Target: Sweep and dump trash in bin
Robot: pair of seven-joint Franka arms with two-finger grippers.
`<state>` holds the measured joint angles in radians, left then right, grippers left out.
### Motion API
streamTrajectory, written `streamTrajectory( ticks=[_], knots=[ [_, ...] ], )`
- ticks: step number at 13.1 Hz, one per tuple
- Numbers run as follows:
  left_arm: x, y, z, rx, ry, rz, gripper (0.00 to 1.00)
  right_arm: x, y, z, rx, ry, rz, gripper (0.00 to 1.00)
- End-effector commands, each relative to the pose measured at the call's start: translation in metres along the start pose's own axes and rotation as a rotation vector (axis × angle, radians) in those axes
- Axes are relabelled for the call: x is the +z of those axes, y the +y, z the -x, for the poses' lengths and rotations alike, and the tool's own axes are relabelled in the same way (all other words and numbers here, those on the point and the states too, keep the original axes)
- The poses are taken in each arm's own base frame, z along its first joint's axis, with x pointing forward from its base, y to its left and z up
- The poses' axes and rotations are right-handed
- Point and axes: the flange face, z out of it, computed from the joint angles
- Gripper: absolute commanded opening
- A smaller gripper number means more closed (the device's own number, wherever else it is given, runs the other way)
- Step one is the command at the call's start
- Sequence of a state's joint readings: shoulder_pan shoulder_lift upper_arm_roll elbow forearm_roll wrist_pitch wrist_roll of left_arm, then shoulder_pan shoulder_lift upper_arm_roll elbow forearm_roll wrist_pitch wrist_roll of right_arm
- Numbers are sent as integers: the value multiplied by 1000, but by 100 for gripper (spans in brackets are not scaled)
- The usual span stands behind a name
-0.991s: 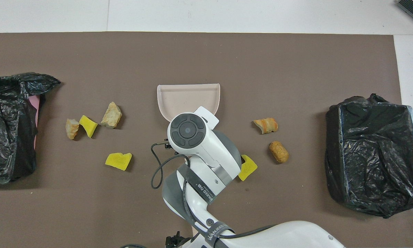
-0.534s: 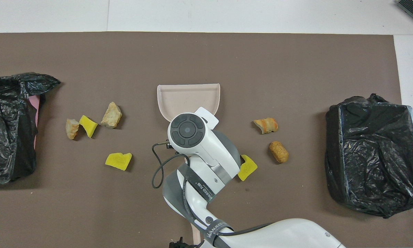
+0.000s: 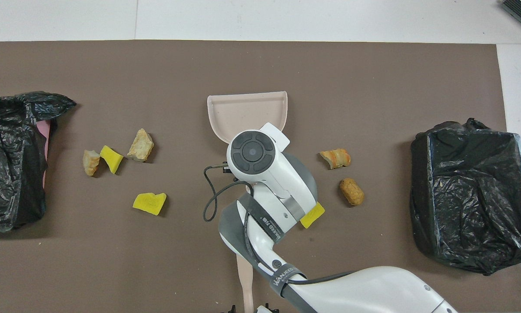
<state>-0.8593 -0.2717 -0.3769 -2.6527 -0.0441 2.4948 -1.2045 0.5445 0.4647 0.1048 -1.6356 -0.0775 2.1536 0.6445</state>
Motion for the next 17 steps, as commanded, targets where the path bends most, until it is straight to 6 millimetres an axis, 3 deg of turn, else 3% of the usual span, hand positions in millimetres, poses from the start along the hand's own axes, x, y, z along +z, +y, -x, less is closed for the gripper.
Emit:
streamTrajectory(
  ticks=[1,2,3,5,8,13,17],
  knots=[
    [3,-4,4,-47,-2,12,39,-22,9,-5,-96,41,2,0],
    [4,-4,4,-47,-3,9,13,-28,16,-6,-172,43,5,0],
    [4,-4,4,-43,-2,2,0,-34,25,-7,-278,42,11,0],
    [2,-6,-5,-55,1,-9,0,-45,54,-11,-515,0,39,0],
    [-5,-18,-41,-131,12,-29,0,-49,94,-22,-895,-74,41,0],
    [-30,-51,-126,-150,4,-91,0,-45,110,-17,-1326,-146,23,0],
    [-58,-89,-197,-181,20,-88,0,-34,115,16,-1451,-212,93,0]
  ],
)
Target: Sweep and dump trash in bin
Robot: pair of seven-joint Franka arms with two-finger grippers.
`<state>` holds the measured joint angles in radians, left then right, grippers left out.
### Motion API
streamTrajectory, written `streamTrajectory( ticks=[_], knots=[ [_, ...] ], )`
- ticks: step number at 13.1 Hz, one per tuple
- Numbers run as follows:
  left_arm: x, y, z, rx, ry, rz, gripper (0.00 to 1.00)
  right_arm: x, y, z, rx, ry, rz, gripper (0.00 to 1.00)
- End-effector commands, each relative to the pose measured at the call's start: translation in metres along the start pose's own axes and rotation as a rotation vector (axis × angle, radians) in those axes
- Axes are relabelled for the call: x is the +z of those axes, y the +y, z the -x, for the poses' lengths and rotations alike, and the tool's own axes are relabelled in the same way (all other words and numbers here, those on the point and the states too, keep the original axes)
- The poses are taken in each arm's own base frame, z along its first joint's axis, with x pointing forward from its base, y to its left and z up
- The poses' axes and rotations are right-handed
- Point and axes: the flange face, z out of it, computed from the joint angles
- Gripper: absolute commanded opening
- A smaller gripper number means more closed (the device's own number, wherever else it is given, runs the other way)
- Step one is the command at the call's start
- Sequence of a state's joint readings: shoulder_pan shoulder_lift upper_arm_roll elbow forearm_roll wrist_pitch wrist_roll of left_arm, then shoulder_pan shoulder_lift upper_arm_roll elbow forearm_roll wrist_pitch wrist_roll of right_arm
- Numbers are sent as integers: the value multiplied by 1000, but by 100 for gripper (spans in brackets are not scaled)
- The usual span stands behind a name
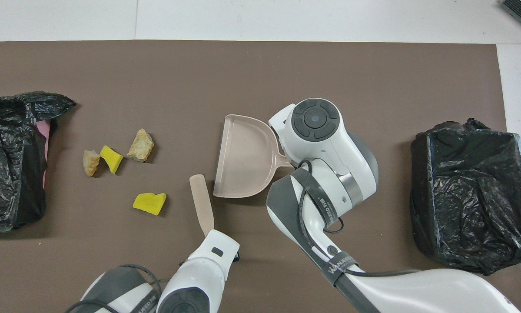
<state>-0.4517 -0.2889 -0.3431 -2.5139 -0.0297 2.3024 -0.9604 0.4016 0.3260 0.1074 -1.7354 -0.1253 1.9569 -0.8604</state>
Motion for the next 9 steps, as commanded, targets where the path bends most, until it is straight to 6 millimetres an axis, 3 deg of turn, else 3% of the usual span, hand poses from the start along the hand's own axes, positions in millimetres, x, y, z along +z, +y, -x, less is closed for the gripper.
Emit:
streamTrajectory(
  ticks=[1,4,6,9],
  knots=[
    [-27,-20,-47,-8,14,-20,0,-1,-27,11,-88,-75,46,0],
    [-39,-56,-96,-34,16,-33,0,-3,-38,8,-149,-104,54,0],
    [-35,-86,-126,-35,39,-70,0,2,-42,11,-174,-111,59,0],
    [-25,-150,-173,3,45,-80,0,-2,-52,0,-210,-118,72,0]
  ],
)
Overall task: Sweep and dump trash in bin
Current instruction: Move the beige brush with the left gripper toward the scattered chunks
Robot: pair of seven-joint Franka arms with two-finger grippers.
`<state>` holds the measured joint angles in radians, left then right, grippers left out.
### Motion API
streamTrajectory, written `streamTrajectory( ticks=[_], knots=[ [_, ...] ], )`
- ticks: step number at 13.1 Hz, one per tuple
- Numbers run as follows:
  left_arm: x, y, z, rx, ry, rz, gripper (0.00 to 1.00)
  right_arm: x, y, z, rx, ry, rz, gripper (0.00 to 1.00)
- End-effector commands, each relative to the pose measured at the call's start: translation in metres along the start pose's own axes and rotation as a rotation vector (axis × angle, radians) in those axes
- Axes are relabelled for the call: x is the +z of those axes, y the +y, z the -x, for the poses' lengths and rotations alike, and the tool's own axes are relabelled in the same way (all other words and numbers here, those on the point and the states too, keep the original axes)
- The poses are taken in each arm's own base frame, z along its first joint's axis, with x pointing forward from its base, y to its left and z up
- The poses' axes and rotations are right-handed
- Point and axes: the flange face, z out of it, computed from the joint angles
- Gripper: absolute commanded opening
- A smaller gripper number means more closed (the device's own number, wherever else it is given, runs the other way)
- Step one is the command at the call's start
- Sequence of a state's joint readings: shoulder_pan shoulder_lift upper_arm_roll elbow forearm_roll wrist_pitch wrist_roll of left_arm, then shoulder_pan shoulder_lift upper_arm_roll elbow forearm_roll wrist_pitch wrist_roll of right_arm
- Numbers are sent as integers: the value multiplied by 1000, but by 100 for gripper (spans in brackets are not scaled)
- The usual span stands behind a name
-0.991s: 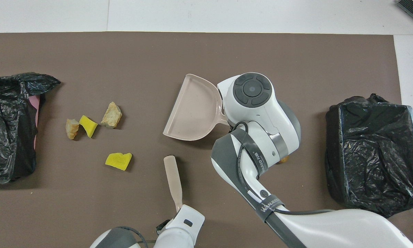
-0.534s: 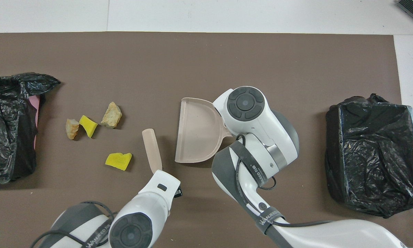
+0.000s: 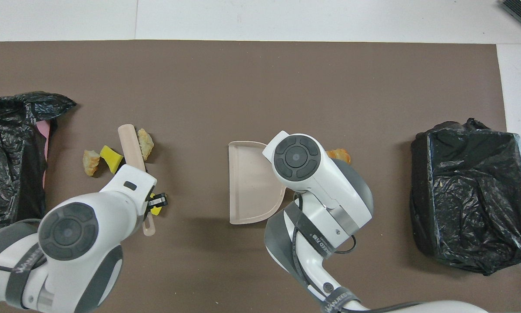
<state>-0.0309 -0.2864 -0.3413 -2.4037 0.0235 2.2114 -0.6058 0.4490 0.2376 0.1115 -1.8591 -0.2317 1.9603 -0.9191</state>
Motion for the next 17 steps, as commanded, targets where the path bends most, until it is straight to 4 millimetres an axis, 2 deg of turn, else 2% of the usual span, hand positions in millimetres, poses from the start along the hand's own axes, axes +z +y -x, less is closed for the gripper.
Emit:
streamTrajectory(
  ticks=[1,3,5,9,10,11,13,14,15,16,17],
  knots=[
    [8,-49,-38,44,20,-16,0,-1,-12,0,-46,-13,18,0],
    [18,-93,-60,77,14,-25,0,3,-16,-4,-45,-9,21,0],
    [31,-125,-74,89,11,-25,0,6,-19,-4,-48,-6,23,0],
    [46,-206,-90,179,-7,-40,0,11,-21,-7,-35,-1,27,0],
    [55,-214,-90,197,-6,-36,0,11,-21,-7,-34,1,27,0],
    [67,-216,-86,195,-4,-31,0,11,-22,-7,-29,2,24,0],
    [91,-208,-69,220,17,-26,0,11,-22,-7,-17,0,18,0],
    [93,-200,-67,235,17,-22,0,11,-22,-7,-14,0,18,0],
    [93,-188,-66,260,18,-17,0,11,-22,-7,-13,0,18,0],
    [101,-179,-64,282,4,-8,0,11,-22,-7,-11,0,18,0],
    [107,-156,-61,328,3,6,0,10,-22,-7,-11,1,19,0]
  ],
)
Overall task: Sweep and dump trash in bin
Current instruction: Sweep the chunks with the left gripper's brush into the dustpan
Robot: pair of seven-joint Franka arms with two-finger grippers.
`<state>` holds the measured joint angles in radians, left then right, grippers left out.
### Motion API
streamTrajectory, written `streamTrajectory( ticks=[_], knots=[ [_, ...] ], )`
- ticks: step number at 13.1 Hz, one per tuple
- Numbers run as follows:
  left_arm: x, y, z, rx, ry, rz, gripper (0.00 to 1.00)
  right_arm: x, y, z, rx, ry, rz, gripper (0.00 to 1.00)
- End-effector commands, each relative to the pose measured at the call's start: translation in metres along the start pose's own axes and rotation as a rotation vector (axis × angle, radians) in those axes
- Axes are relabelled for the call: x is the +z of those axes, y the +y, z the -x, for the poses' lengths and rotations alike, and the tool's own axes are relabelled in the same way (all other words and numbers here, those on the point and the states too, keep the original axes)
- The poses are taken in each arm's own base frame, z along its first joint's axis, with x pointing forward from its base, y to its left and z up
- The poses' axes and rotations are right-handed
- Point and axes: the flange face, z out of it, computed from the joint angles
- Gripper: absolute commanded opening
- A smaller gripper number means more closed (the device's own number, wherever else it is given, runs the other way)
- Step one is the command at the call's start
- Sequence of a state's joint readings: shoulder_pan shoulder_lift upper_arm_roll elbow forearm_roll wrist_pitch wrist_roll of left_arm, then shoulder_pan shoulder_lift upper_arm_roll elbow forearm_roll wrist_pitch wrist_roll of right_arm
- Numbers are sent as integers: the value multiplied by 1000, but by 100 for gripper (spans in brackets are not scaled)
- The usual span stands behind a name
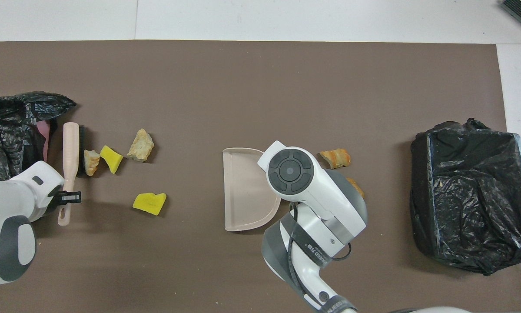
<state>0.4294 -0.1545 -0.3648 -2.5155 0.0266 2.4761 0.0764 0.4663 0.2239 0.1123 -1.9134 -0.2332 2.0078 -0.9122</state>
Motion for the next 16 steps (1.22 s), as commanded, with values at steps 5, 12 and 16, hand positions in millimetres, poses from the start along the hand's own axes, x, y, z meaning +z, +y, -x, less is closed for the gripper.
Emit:
streamTrajectory(
  ticks=[5,12,16],
  knots=[
    [11,107,-5,222,27,39,0,-1,-9,3,13,-6,6,0],
    [-11,246,37,216,23,70,0,-1,-10,2,12,-7,3,0],
    [-26,299,73,226,6,64,0,-1,-10,2,12,-7,3,0]
  ],
)
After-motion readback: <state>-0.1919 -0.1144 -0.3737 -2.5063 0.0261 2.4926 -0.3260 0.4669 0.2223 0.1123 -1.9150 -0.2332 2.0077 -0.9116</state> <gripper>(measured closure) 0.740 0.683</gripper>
